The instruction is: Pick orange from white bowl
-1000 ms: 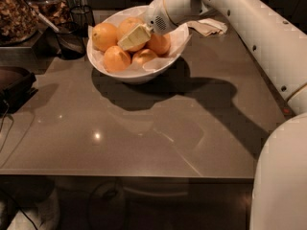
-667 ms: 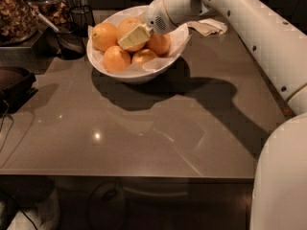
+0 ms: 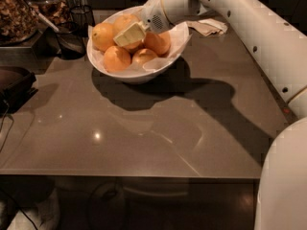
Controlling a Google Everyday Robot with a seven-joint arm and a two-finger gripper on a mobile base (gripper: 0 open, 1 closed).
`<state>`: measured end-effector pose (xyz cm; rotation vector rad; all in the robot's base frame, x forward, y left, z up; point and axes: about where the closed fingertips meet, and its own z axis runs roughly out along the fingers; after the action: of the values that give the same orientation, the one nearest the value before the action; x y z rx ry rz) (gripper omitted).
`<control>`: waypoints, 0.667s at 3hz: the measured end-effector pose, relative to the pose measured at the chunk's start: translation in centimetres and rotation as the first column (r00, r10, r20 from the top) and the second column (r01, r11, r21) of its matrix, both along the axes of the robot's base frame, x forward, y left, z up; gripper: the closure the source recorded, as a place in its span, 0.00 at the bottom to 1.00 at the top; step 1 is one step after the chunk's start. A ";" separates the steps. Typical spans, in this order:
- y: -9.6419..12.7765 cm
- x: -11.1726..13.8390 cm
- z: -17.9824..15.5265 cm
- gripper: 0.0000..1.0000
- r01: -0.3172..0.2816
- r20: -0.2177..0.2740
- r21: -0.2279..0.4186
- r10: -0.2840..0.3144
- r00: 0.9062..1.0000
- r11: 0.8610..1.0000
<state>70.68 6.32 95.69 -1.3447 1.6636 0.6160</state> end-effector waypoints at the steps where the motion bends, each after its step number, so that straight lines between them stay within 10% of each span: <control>1: 0.8 -1.4 3.2 1.00 -0.021 0.045 0.040 0.020 0.999 0.999; 2: 1.2 -3.2 5.1 1.00 -0.055 0.059 0.103 0.049 0.997 0.993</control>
Offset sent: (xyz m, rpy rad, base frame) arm -0.0551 0.0089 0.0796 0.1904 -0.0757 0.0831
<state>67.51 7.52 100.82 -1.3217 1.5337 0.6800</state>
